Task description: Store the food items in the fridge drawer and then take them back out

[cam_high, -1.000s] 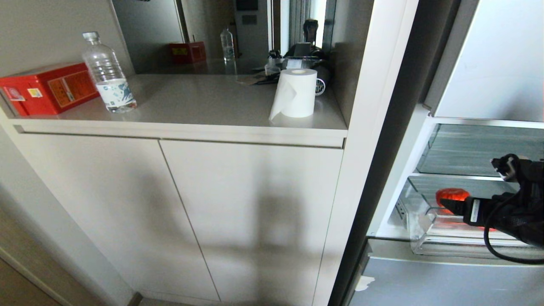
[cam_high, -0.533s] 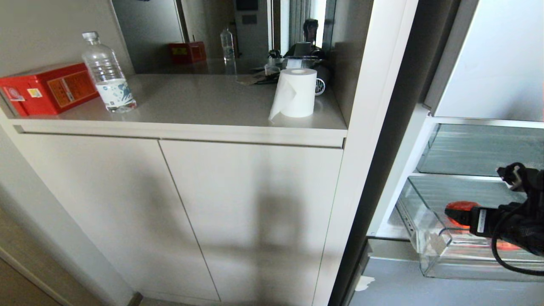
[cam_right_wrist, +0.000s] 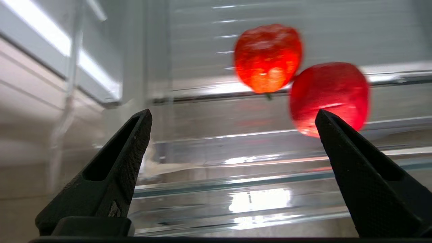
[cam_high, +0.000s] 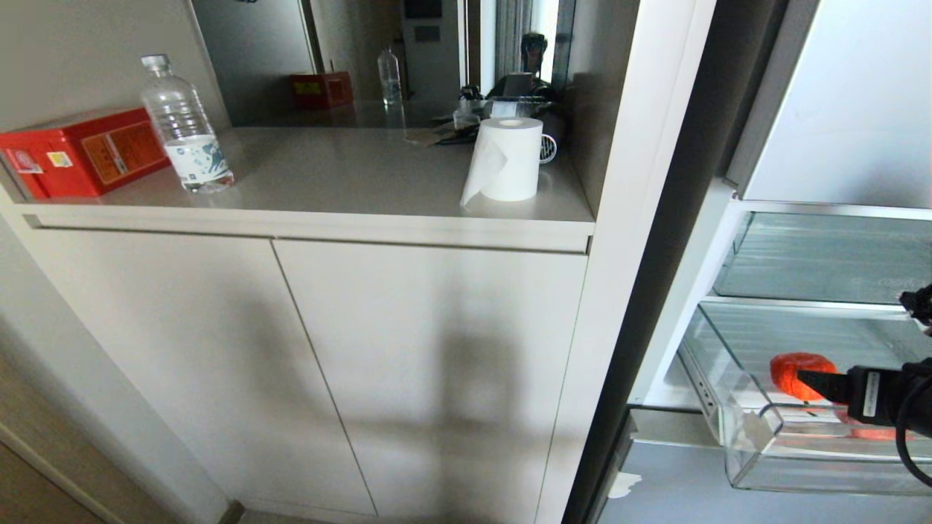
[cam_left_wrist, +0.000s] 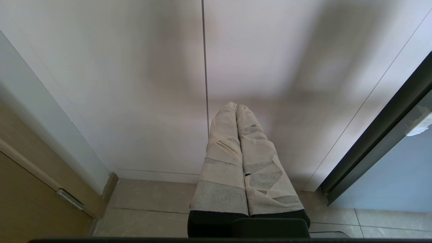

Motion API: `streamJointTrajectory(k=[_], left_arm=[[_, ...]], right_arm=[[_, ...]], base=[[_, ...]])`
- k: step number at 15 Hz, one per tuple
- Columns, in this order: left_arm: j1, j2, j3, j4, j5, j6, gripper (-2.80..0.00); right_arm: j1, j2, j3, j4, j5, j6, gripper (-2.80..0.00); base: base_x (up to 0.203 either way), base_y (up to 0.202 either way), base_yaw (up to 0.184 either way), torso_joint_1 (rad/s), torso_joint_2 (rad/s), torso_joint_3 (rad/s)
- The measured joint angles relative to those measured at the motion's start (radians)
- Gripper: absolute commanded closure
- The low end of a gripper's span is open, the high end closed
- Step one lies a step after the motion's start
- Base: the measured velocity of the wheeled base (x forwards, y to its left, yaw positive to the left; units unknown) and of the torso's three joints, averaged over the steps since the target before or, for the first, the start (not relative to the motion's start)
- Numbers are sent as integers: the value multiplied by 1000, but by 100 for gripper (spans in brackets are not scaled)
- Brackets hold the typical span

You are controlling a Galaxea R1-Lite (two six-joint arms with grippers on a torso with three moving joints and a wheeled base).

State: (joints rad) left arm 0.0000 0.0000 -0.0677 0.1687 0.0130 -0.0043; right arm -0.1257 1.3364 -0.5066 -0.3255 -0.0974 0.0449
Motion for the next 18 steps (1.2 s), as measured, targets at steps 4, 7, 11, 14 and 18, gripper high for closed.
streamJointTrajectory(k=[4,7,11,14,18], left_arm=[[0,0,0,0,0,0,0],[0,0,0,0,0,0,0],[0,0,0,0,0,0,0],[0,0,0,0,0,0,0],[0,0,0,0,0,0,0]], right_arm=[[-40,47,-18,-1,0,-3,-280],[-81,118,-62,-1,0,-7,-280],[-132,200,-117,2,5,-58,-280],[-145,211,-135,1,6,-62,-280],[-147,218,-160,1,6,-64,-280]], base=[[0,0,0,0,0,0],[0,0,0,0,0,0],[0,0,0,0,0,0],[0,0,0,0,0,0],[0,0,0,0,0,0]])
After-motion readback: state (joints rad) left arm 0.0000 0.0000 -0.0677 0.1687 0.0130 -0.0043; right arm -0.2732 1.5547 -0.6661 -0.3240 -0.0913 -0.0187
